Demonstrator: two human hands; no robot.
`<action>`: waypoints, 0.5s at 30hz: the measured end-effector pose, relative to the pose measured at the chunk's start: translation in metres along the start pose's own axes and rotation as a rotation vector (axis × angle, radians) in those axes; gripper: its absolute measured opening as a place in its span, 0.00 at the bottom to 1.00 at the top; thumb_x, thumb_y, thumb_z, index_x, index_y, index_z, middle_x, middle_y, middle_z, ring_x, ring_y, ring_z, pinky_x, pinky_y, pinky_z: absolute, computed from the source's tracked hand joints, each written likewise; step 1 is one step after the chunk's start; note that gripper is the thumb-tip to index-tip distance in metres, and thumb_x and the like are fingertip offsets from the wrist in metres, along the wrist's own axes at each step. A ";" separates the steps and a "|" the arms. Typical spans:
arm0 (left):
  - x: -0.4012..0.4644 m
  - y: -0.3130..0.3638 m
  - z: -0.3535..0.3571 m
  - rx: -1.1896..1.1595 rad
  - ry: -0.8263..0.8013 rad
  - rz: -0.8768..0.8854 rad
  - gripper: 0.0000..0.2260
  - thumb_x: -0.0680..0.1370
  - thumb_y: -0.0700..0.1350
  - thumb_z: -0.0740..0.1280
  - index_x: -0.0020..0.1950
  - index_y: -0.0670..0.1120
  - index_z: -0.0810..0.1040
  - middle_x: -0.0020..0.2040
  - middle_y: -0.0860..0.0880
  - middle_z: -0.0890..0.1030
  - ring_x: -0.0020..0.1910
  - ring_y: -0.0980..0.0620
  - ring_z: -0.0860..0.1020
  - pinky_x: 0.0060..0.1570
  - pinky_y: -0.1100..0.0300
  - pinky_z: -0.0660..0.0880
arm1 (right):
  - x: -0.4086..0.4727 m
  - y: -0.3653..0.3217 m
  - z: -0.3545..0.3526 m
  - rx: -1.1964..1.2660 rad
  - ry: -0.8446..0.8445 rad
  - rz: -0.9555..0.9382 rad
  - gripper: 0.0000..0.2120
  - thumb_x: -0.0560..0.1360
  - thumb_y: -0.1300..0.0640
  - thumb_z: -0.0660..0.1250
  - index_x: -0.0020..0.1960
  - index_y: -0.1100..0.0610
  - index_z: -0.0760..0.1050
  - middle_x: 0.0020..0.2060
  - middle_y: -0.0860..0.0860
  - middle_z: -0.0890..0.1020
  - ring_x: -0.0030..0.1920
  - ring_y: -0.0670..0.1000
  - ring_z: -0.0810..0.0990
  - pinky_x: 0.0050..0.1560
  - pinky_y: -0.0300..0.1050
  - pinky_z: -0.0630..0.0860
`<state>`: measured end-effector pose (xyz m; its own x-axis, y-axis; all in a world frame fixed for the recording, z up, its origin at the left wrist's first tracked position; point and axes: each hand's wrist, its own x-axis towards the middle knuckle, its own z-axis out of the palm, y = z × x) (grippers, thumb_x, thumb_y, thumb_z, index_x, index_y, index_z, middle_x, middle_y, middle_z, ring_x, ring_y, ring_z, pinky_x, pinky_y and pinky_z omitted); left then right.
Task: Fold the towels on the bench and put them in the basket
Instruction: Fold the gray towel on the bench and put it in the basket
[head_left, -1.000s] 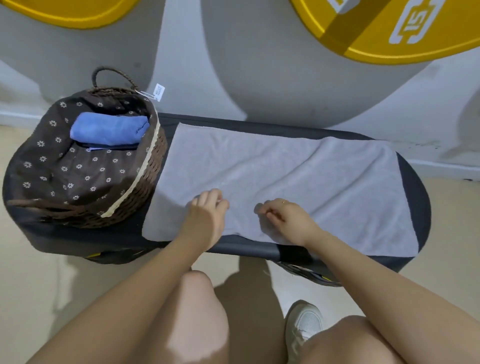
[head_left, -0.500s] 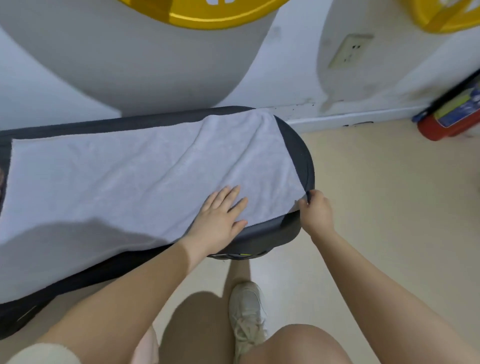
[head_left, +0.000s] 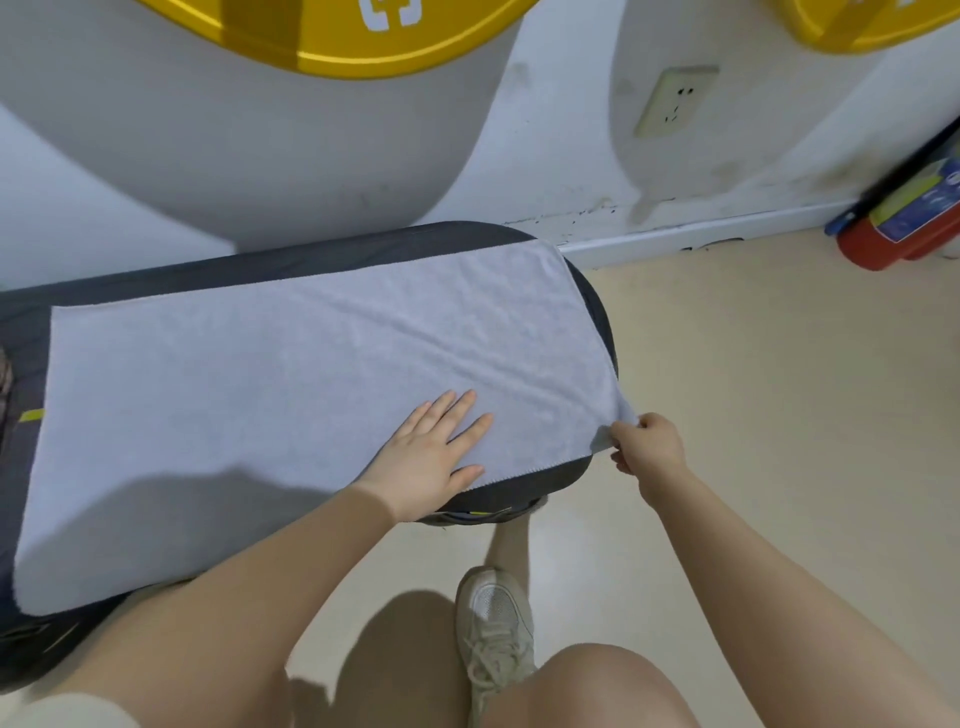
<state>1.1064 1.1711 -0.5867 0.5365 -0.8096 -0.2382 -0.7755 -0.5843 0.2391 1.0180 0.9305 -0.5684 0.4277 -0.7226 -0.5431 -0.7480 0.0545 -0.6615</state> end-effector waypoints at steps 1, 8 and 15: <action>0.000 -0.001 0.001 0.002 -0.007 0.003 0.36 0.68 0.64 0.32 0.76 0.55 0.42 0.77 0.51 0.38 0.76 0.50 0.38 0.69 0.60 0.32 | 0.000 0.002 -0.001 0.054 -0.042 0.030 0.05 0.74 0.61 0.62 0.41 0.61 0.67 0.41 0.57 0.74 0.36 0.54 0.74 0.41 0.52 0.75; -0.018 -0.008 -0.004 -0.092 -0.033 -0.052 0.36 0.69 0.65 0.35 0.76 0.54 0.42 0.76 0.54 0.36 0.76 0.53 0.38 0.70 0.63 0.34 | -0.023 -0.026 0.025 0.242 0.074 -0.116 0.11 0.74 0.60 0.58 0.33 0.54 0.63 0.30 0.50 0.68 0.33 0.51 0.66 0.33 0.42 0.66; -0.075 -0.057 -0.022 -0.350 0.219 -0.427 0.21 0.81 0.50 0.57 0.73 0.49 0.61 0.77 0.51 0.55 0.76 0.50 0.53 0.74 0.56 0.53 | -0.097 -0.090 0.097 -0.017 -0.268 -0.573 0.09 0.76 0.55 0.61 0.48 0.55 0.79 0.38 0.49 0.79 0.35 0.45 0.72 0.35 0.38 0.69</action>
<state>1.1177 1.2637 -0.5621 0.8622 -0.4694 -0.1904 -0.3399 -0.8148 0.4697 1.0932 1.0631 -0.5061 0.8736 -0.4357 -0.2169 -0.3691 -0.3027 -0.8787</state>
